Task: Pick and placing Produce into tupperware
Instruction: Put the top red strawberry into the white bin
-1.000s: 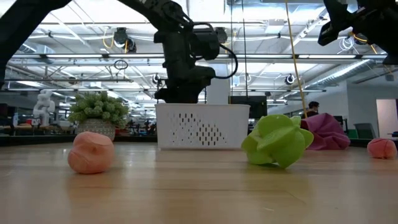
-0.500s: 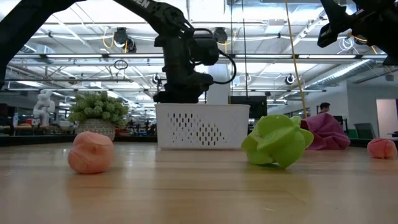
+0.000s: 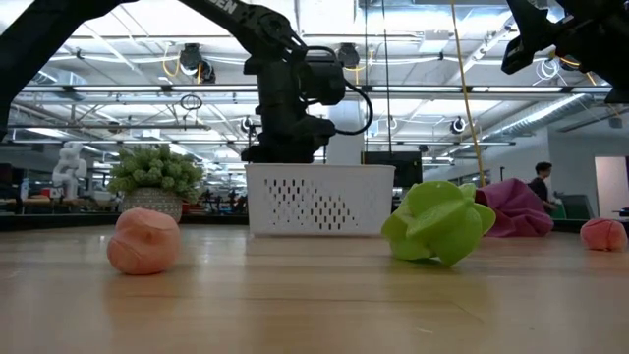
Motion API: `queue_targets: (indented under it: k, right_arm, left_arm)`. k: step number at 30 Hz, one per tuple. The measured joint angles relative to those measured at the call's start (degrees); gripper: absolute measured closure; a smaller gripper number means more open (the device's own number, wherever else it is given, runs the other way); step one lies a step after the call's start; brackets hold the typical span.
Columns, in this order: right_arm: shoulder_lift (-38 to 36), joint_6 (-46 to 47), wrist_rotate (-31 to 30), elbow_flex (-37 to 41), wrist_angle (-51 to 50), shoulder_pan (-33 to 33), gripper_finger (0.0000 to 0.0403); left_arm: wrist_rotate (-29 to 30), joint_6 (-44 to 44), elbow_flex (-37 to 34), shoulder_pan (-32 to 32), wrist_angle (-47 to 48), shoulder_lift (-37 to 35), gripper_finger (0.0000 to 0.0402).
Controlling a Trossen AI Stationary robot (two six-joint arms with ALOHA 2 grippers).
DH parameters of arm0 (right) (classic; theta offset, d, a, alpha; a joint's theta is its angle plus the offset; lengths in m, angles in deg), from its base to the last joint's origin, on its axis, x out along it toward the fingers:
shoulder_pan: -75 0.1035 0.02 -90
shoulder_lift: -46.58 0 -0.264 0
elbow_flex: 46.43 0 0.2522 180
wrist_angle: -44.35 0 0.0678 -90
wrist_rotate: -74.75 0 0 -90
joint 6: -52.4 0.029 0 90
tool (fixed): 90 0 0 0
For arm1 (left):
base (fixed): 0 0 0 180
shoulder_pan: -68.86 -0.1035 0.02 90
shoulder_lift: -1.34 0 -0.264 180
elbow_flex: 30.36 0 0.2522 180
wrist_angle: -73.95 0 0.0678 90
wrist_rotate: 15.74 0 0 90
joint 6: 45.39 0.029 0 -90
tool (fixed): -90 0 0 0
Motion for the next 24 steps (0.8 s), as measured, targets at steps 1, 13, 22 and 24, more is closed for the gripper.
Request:
queue_targets:
  k: [1, 13, 22, 24]
  right_arm:
    - [0.0, 0.0, 0.0, 0.0, 0.0, 0.0, 0.0252]
    - [0.0, 0.1, 0.0, 0.0, 0.0, 0.0, 0.0252]
    - [0.0, 0.1, 0.0, 0.0, 0.0, 0.0, 0.0252]
    - [0.0, 0.1, 0.0, 0.0, 0.0, 0.0, 0.0252]
  left_arm:
    - [0.0, 0.0, 0.0, 0.0, 0.0, 0.0, 0.0234]
    - [-0.5, -0.2, 0.0, 0.1, 0.0, 0.0, 0.0234]
    - [-2.0, -0.4, 0.0, 0.1, 0.0, 0.0, 0.0224]
    - [-2.0, -1.2, -0.1, 0.1, 0.0, 0.0, 0.0214]
